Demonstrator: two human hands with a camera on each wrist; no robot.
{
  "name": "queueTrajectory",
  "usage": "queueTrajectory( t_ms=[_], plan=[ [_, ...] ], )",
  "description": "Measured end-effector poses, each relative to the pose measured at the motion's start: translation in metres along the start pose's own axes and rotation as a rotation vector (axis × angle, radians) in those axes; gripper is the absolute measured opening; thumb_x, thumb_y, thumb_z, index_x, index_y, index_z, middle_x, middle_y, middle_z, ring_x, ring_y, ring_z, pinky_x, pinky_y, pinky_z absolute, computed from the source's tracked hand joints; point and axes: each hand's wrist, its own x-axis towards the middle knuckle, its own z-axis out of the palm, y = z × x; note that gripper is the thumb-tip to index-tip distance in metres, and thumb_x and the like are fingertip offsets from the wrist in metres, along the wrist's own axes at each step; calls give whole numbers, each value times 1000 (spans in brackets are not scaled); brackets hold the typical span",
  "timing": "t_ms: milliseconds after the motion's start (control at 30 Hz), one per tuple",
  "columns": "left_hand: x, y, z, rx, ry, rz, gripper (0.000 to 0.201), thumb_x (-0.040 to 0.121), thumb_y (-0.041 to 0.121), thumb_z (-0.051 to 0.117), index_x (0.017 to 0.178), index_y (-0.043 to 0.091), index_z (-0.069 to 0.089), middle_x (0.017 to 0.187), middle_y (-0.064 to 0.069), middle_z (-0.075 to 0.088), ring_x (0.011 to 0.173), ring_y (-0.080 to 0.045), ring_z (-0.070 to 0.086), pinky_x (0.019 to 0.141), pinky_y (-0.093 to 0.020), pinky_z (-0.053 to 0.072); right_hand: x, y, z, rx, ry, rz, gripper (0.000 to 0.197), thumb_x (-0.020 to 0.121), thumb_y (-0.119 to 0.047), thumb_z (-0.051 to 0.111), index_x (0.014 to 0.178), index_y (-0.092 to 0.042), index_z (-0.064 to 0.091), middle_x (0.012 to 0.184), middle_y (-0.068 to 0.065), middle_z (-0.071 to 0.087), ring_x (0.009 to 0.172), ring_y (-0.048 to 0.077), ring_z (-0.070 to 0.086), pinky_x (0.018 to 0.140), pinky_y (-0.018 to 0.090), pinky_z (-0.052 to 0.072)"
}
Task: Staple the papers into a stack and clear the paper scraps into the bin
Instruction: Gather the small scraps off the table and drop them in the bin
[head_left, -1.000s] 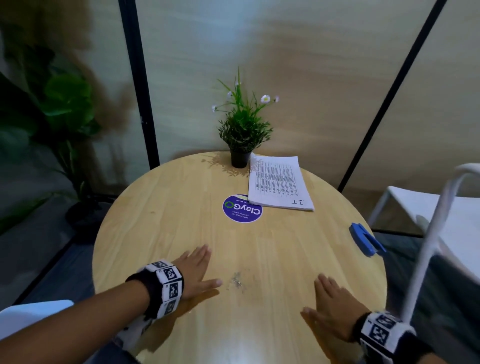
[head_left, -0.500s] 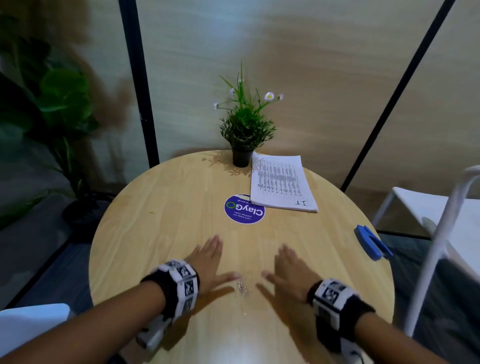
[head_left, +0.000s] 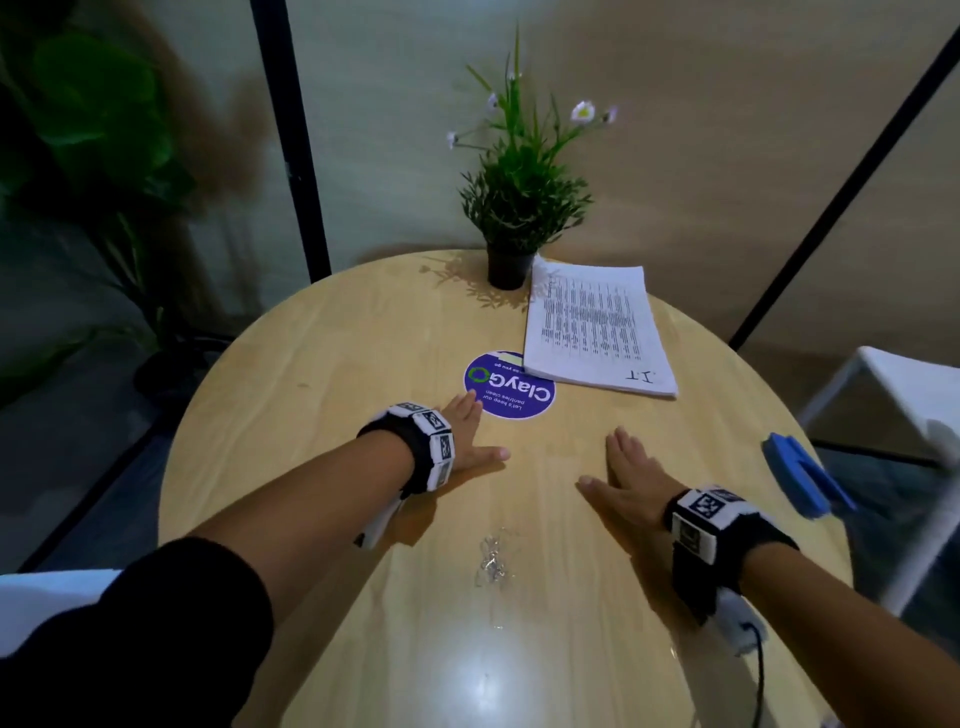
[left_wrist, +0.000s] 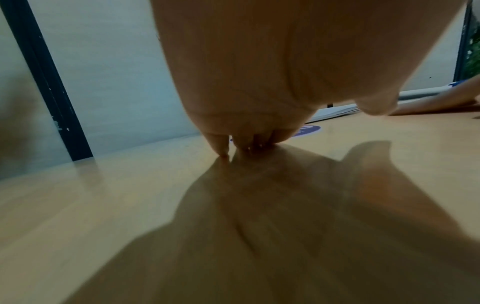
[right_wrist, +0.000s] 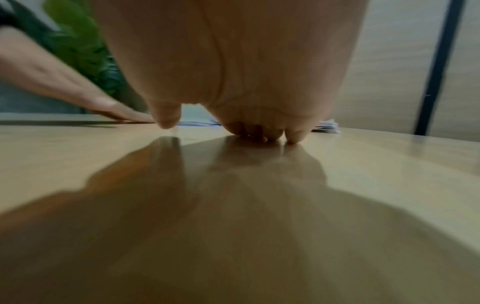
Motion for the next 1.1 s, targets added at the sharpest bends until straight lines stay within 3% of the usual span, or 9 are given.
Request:
queueTrajectory(
  t_ms=[200,300,433,567,700,833,900,1000,1100],
  plan=[
    [-37,15,23,43,-45,142,91,91,61,32,149,3,-8,159,-12,-15,149,-23,-8,121,-44,6,-52,-42,23,-14,-144,-212,92,89,-64,30,148,-6,-10,156,12,-20,146,25,-15,119,40,-2],
    [-72,24,43,74,-80,236,86,93,60,28,149,7,-10,158,-9,-17,148,-21,-11,120,-43,3,-71,-64,40,-11,-151,-269,115,61,-83,7,148,-10,-11,156,7,-21,145,21,-16,118,37,-4],
    [-110,30,66,101,-88,289,72,98,49,22,149,10,-10,159,-7,-15,148,-19,-12,120,-41,0,-94,-84,56,8,-157,-305,88,89,-64,26,148,-11,-13,157,7,-19,146,20,-15,117,36,-4],
    [-142,32,64,43,-202,302,70,99,46,23,150,11,-10,160,-5,-13,148,-17,-9,121,-39,2,-123,-84,45,34,-290,-305,77,95,-53,31,150,-14,-8,158,5,-14,147,18,-7,118,33,2],
    [-169,19,52,-67,-101,248,74,98,46,29,149,8,-9,160,-8,-10,149,-17,-6,121,-36,2,-146,-57,27,143,-149,-181,72,96,-49,34,151,-15,2,160,1,-5,147,13,6,116,24,8],
    [-184,-23,58,3,-43,-38,84,95,57,25,149,3,-8,159,-13,-13,149,-22,-6,122,-39,3,-159,-19,46,-144,-141,50,85,92,-60,30,150,-7,-4,159,8,-10,148,21,0,119,34,6],
    [-190,-40,68,16,-71,-177,106,80,77,19,148,1,-9,158,-15,-14,149,-25,-6,122,-40,3,-165,-12,60,-297,-163,120,98,84,-73,25,148,-8,-12,158,6,-15,148,21,-6,119,39,2],
    [-195,-39,77,-36,-86,-177,170,11,101,-2,147,0,-13,157,-16,-19,148,-27,-10,121,-40,0,-169,-28,66,-319,-182,88,122,62,-91,10,146,-8,-18,156,3,-22,147,20,-11,118,41,-2],
    [-192,-18,88,-68,-78,-80,173,3,97,-12,147,1,-15,156,-15,-22,148,-26,-14,120,-39,-2,-164,-60,76,-303,-162,5,144,30,-92,-4,144,-7,-20,155,5,-25,146,21,-14,118,41,-4]
  ],
)
